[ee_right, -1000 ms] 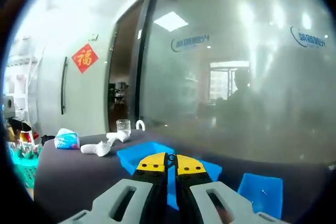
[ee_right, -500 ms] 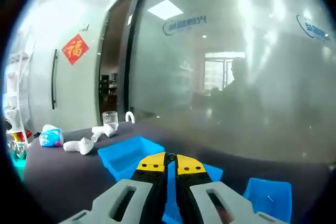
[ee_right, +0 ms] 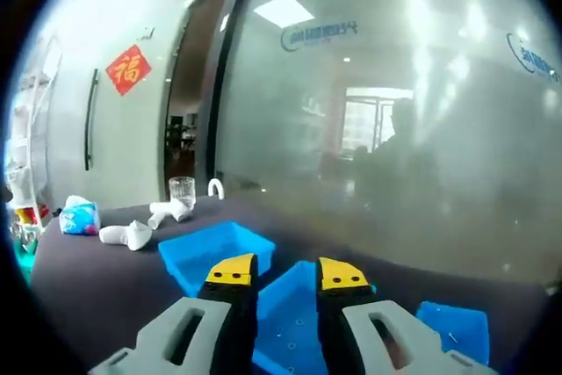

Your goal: Sort the screws, nuts, and washers into the corresponding bins

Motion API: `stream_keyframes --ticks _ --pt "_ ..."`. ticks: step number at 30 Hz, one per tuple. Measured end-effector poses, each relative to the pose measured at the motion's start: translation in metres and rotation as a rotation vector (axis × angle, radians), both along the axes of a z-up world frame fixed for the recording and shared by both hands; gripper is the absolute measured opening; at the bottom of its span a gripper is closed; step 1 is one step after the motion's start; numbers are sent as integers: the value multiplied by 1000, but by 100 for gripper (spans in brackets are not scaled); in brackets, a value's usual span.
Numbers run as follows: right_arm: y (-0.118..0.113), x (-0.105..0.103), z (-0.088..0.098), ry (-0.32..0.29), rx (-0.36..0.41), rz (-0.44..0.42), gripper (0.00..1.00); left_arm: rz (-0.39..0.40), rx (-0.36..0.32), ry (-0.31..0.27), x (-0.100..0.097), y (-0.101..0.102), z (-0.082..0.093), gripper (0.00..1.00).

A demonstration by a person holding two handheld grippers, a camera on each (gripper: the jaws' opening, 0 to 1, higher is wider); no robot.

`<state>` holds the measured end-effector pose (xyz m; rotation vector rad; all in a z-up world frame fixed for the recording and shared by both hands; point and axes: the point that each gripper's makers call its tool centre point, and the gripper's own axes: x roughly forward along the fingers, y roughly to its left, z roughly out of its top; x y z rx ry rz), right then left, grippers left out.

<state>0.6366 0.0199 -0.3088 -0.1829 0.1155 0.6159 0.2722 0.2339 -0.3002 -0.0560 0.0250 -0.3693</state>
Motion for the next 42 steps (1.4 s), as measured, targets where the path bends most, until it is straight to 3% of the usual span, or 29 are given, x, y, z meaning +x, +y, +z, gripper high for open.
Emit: stream_keyframes --ticks 5,9,19,27,36,42 --pt "-3 -9 6 -9 18 10 29 1 2 -2 -1 1 1 52" --pt "-3 -28 9 -21 37 36 29 -1 2 -5 -1 0 3 52" --pt "-25 -119 11 -51 69 102 33 -13 5 0 5 -5 -2 52" --pt "-71 -206 -1 -66 101 104 33 -59 19 14 12 -21 -11 52" --pt "-130 -268 -24 -35 117 23 34 -104 25 14 19 -37 -13 52" --pt "-171 -298 -18 -58 135 -60 35 -129 45 5 23 -41 -15 52"
